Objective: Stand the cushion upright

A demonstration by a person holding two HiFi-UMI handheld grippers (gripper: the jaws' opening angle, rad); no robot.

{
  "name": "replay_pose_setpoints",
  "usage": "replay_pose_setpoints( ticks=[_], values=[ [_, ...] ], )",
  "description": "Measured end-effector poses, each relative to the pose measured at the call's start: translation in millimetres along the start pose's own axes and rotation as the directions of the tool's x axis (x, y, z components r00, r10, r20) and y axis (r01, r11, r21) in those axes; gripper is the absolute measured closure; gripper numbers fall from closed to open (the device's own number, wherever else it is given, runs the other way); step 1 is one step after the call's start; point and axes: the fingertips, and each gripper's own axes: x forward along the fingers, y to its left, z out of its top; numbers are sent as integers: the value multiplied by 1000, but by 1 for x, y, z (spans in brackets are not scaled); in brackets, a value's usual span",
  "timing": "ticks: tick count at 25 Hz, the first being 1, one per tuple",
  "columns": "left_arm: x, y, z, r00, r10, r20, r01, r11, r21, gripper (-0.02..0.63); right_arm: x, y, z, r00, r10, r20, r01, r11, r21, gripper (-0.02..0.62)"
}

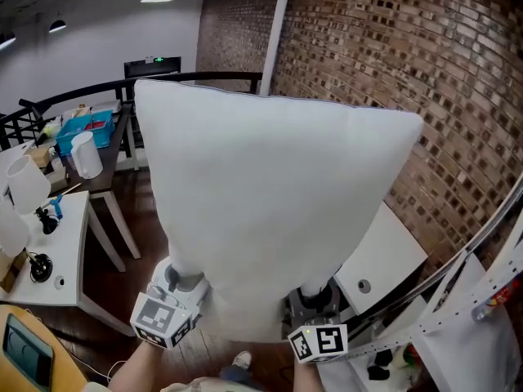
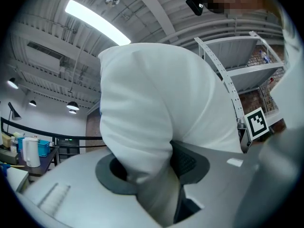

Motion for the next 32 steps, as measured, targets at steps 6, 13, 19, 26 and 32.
replay_pose_setpoints(
  ticks=[6,13,19,26,32],
  values=[
    [82,-4,-5,999,-39,-13,39,999,7,405,38,-65,-8,999,-46,15,46,999,15,336],
    [177,-32,-13,994,-107,-34,107,994,8,405,61,-151,-13,993,-118,17,118,993,-10,336],
    [233,-60,-13,988,-152,-20,152,988,21,405,65,-206,-10,986,-163,25,163,987,-12,337],
    [277,-81,-25,977,-212,-31,212,977,1,405,65,-247,-16,975,-223,9,223,974,-29,336],
    [312,-83,-37,965,-260,-24,259,966,-19,405,74,-271,-26,963,-271,7,271,962,-42,337]
  ],
)
